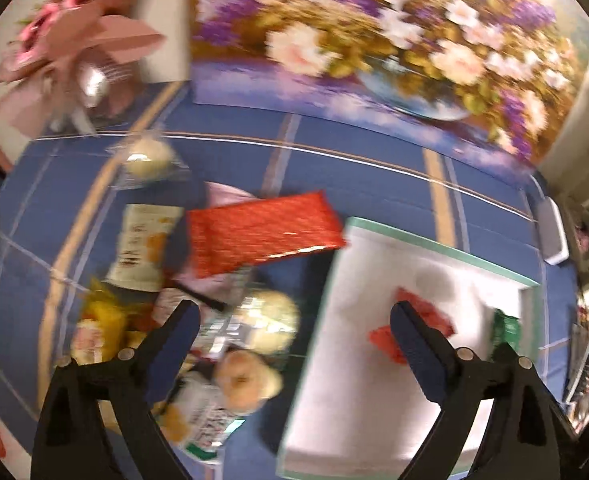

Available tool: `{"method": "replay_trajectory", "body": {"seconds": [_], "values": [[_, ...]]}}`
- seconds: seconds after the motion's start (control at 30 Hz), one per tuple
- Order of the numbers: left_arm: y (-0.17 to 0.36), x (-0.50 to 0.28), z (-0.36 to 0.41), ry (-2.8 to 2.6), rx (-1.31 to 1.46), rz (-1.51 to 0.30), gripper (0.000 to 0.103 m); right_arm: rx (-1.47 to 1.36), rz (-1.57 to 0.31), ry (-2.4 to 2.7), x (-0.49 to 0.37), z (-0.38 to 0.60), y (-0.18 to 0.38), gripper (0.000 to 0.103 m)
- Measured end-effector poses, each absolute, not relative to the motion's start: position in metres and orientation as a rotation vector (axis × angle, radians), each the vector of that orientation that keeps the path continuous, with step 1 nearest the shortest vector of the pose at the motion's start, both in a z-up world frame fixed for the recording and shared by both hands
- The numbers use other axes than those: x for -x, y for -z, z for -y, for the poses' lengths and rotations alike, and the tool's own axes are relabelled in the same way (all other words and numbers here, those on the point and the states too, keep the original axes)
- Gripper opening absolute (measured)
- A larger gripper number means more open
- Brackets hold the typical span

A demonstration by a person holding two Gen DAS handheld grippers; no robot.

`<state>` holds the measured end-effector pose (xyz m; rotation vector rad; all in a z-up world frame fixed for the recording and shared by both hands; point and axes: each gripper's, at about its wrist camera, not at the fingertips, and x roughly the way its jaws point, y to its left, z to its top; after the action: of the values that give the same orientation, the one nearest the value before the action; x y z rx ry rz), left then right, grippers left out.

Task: Organize snacks
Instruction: 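Carry red bag with left gripper into tray while right gripper carries green pack there, then open both grippers to release the snacks and withdraw from the tray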

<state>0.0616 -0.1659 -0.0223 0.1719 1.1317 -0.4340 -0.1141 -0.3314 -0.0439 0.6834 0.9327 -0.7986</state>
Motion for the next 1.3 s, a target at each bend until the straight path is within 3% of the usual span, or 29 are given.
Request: {"method": "replay_trajectory", "body": {"seconds": [0.13,0.37,0.5,0.67,1.3], "values": [[0.022,-0.063,0.141,0.376,-0.157,-1.11,0.097,-0.652,-0.954,0.779,0.107,0.313,0.043,0.082],[0.024,-0.061,0.11,0.316,-0.149,-1.121,0.097,-0.56,-0.997,0.748,0.096,0.276,0.042,0.089],[0.02,-0.06,0.092,0.287,-0.142,-1.116,0.097,-0.526,-1.009,0.736,0.094,0.257,0.039,0.098],[0.018,-0.057,0.073,0.25,-0.155,-1.103,0.102,-0.544,-0.997,0.71,0.097,0.239,0.032,0.102],[0.005,-0.038,0.032,0.22,-0.156,-1.081,0.103,-0.513,-0.976,0.631,0.09,0.186,0.008,0.103]]}}
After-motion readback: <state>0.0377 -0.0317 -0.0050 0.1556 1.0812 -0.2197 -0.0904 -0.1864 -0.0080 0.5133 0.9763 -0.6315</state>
